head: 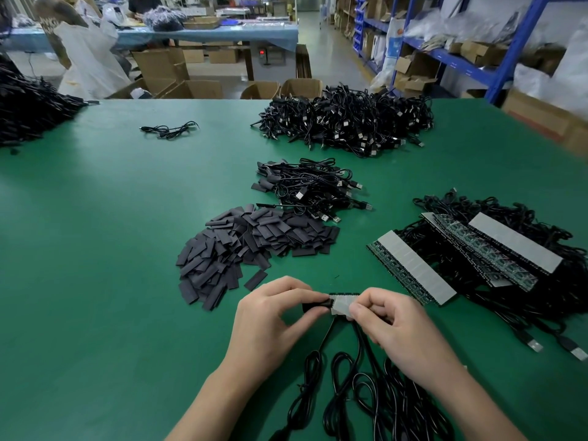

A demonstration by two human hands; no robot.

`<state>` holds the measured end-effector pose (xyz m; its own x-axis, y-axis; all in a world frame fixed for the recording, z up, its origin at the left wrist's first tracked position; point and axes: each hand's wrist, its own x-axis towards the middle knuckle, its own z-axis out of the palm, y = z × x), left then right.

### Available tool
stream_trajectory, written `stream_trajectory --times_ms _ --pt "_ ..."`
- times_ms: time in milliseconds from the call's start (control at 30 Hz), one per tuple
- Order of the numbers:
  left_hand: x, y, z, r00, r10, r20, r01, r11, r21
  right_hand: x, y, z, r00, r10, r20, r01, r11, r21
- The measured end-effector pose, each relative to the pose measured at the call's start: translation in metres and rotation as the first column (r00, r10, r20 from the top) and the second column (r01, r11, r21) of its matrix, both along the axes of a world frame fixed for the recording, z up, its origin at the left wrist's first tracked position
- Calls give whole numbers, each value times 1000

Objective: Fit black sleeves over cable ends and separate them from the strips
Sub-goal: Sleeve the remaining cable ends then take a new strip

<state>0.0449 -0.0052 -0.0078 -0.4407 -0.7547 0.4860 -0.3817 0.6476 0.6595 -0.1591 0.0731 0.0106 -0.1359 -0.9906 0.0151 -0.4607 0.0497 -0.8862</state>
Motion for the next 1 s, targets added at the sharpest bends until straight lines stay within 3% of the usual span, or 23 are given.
stream_trajectory --times_ms 467,1000 --pt "4 -4 0 989 -58 136 77 988 -136 -1 1 -1 997 16 -78 -11 998 58" --pt "8 -8 0 948 -230 217 215 972 91 -4 1 -2 987 11 -159 11 991 133"
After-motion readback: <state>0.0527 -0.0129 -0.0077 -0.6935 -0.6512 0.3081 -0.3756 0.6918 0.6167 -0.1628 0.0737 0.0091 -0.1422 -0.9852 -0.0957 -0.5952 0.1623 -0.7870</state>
